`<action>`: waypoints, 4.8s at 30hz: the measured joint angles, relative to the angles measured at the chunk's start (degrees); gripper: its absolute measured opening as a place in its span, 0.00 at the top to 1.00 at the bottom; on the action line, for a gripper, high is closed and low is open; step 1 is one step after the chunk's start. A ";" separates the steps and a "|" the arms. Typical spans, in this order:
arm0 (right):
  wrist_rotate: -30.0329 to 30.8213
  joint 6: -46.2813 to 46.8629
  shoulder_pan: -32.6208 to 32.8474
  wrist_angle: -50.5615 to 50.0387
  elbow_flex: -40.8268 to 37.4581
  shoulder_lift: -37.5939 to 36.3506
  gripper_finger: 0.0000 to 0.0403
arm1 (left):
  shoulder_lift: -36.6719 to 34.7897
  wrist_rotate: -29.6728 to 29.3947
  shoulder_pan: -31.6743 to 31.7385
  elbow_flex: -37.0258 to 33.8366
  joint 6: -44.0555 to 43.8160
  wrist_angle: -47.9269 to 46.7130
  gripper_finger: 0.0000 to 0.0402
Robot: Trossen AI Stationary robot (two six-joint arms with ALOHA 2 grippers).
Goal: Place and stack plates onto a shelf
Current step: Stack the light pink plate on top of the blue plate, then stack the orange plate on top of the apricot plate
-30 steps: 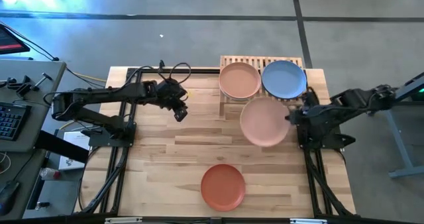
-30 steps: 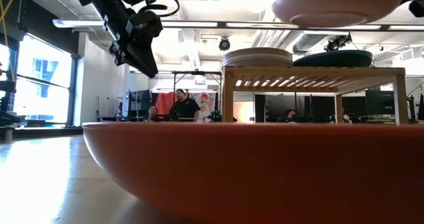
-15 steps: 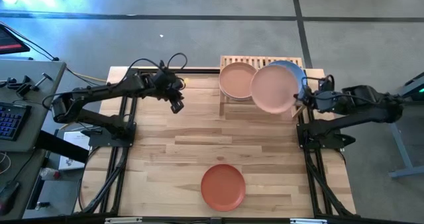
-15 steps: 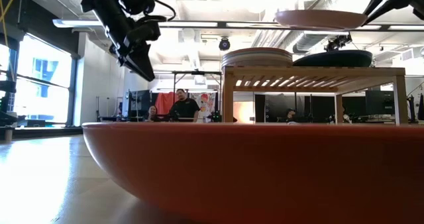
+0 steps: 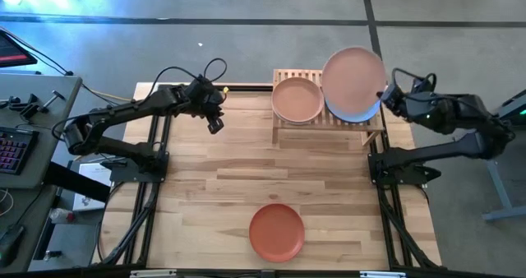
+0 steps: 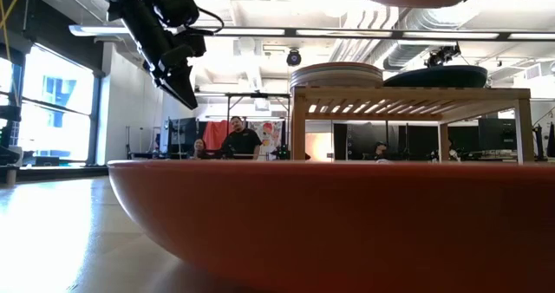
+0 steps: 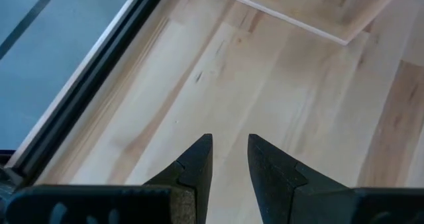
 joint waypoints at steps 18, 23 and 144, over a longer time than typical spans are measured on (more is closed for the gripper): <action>-3.99 -13.89 -16.78 -14.43 21.90 13.01 1.00 | 0.00 0.15 2.76 0.00 4.57 2.55 0.79; -8.01 -16.38 -21.00 -14.41 17.89 14.95 1.00 | 0.00 0.15 2.76 0.00 4.56 4.63 0.79; -56.31 -60.38 -22.83 18.40 1.22 20.21 0.76 | 26.65 -0.67 -48.39 0.02 -64.64 36.38 0.79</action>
